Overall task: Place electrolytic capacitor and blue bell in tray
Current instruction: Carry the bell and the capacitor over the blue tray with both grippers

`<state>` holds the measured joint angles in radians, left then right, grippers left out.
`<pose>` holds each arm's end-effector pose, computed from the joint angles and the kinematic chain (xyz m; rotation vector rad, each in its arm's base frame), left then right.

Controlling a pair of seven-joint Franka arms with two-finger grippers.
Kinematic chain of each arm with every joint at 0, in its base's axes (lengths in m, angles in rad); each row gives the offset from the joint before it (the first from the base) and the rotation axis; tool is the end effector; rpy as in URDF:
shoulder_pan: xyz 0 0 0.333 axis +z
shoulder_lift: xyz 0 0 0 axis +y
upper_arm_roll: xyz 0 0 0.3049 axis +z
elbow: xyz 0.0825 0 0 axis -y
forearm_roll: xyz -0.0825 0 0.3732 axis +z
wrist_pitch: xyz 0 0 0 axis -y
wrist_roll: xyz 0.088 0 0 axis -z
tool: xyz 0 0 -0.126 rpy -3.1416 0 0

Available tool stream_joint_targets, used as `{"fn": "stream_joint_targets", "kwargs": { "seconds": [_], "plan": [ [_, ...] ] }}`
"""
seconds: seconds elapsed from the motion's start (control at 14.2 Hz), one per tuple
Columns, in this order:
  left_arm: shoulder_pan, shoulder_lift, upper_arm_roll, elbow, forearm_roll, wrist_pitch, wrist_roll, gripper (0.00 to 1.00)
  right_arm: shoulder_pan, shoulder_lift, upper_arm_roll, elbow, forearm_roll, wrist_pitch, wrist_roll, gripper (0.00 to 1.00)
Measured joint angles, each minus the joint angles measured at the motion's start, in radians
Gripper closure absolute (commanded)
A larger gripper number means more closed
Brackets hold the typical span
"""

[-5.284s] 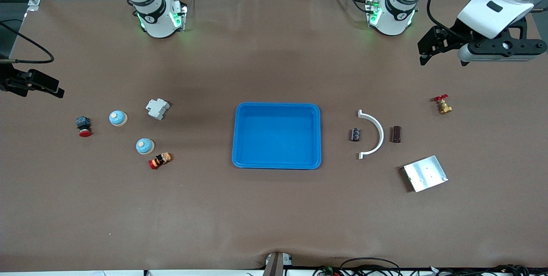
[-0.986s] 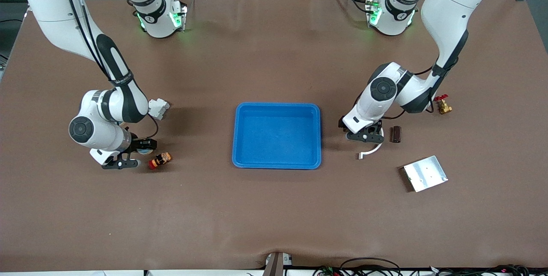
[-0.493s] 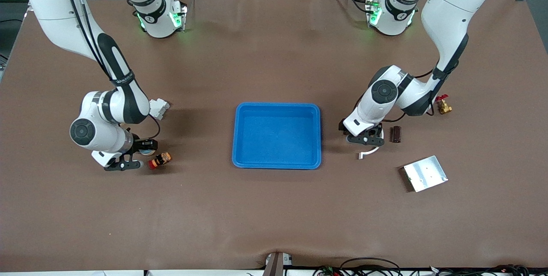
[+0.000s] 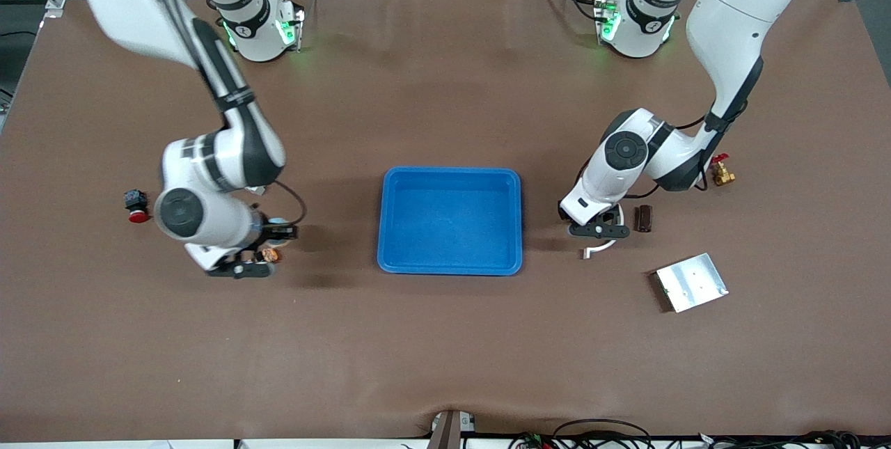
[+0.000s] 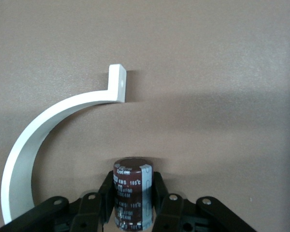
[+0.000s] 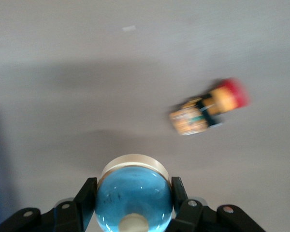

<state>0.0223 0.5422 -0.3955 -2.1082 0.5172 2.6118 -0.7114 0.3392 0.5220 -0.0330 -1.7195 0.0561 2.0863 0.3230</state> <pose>0.5229 -0.2184 0.1558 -3.1038 0.0833 -0.1032 0.6036 0.1962 0.2509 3.1118 -0.0702 -0.2438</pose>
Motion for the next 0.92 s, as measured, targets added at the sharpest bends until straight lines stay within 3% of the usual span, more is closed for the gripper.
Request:
{"fn": "stream_joint_targets", "kwargs": {
  "seconds": [0.28,0.49,0.78,0.92],
  "plan": [
    [-0.002,-0.001,-0.003,-0.001,0.043,-0.004,-0.188,1.00,0.186,0.009,0.001,0.046,0.013,0.006,0.242,1.00],
    [-0.001,0.000,-0.002,0.009,0.044,-0.001,-0.345,1.00,0.266,0.029,0.000,0.051,0.098,0.037,0.292,1.00],
    [-0.008,-0.001,-0.025,0.056,0.040,0.001,-0.789,1.00,0.313,0.112,-0.001,0.051,0.106,0.144,0.354,1.00],
    [-0.022,-0.005,-0.042,0.076,0.040,-0.007,-0.904,1.00,0.313,0.135,-0.005,0.054,0.113,0.167,0.355,1.00]
  ]
}}
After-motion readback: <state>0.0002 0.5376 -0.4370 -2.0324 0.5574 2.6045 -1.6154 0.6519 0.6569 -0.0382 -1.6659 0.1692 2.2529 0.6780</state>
